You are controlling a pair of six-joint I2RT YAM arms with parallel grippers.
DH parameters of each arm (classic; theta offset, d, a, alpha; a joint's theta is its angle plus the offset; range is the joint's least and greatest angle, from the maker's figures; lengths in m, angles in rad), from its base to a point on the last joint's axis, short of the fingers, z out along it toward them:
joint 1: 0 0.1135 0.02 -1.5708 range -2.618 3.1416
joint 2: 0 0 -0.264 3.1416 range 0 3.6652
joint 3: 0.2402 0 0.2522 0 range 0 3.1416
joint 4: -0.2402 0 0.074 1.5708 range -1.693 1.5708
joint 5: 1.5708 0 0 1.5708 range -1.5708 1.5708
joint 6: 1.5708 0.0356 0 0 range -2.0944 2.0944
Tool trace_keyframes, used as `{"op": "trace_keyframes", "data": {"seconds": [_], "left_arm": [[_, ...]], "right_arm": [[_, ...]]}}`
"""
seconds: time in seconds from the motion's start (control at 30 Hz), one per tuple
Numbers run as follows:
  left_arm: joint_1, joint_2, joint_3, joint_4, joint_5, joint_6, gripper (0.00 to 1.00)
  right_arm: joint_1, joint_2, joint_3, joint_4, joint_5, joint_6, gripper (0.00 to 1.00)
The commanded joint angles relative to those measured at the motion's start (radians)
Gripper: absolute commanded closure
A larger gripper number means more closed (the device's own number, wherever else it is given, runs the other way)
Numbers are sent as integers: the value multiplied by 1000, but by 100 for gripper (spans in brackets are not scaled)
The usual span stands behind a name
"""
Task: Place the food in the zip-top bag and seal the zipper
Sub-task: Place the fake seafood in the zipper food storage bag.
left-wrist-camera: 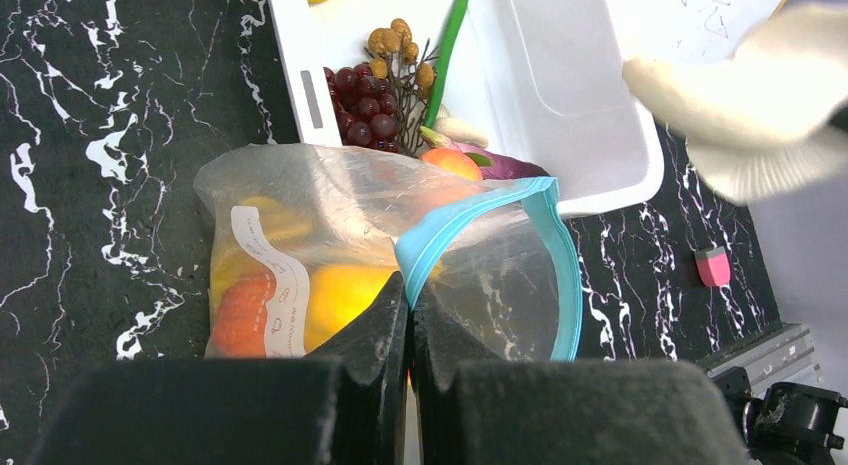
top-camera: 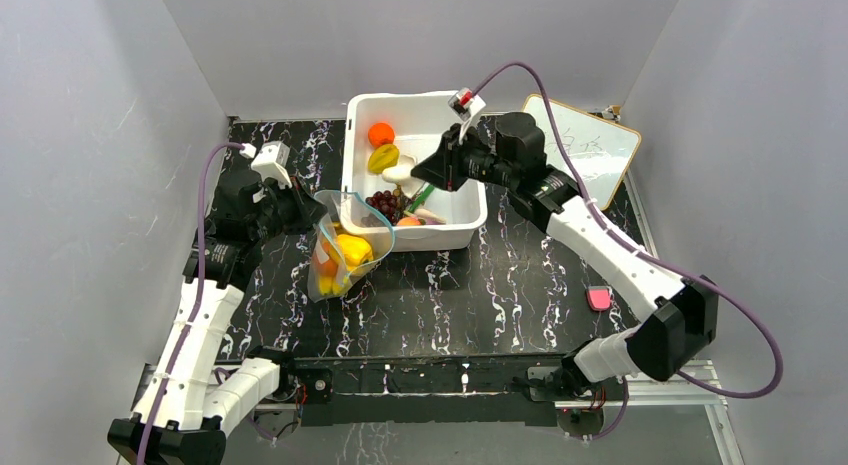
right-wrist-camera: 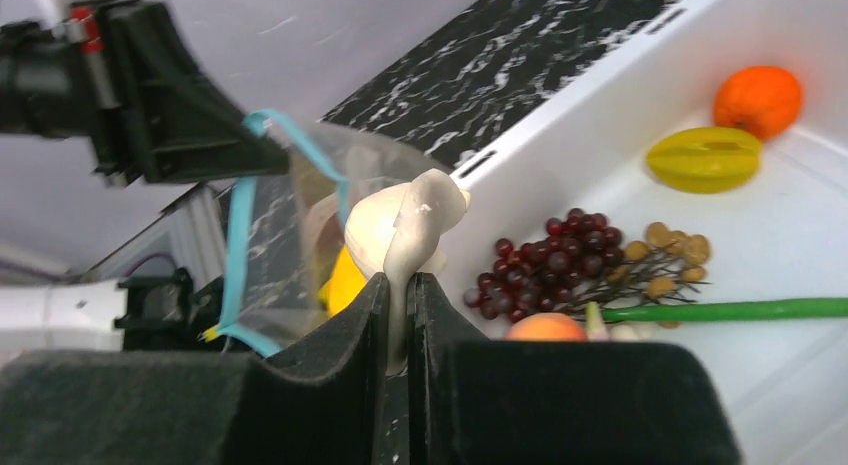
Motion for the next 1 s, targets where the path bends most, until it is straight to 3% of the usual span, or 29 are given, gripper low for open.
{"op": "trace_keyframes", "data": {"seconds": [0.0, 0.17, 0.37, 0.97], "left_arm": [[-4, -14, 27, 8, 53, 5, 100], [-4, -29, 26, 6, 85, -24, 100], [-4, -37, 31, 4, 129, -35, 100], [-4, -23, 31, -35, 221, -20, 100]], "right_arm": [[44, -66, -50, 63, -181, 0, 100], [152, -100, -65, 63, -217, -30, 100], [256, -94, -69, 69, -94, -68, 100], [318, 102, -28, 109, 137, -161, 100]]}}
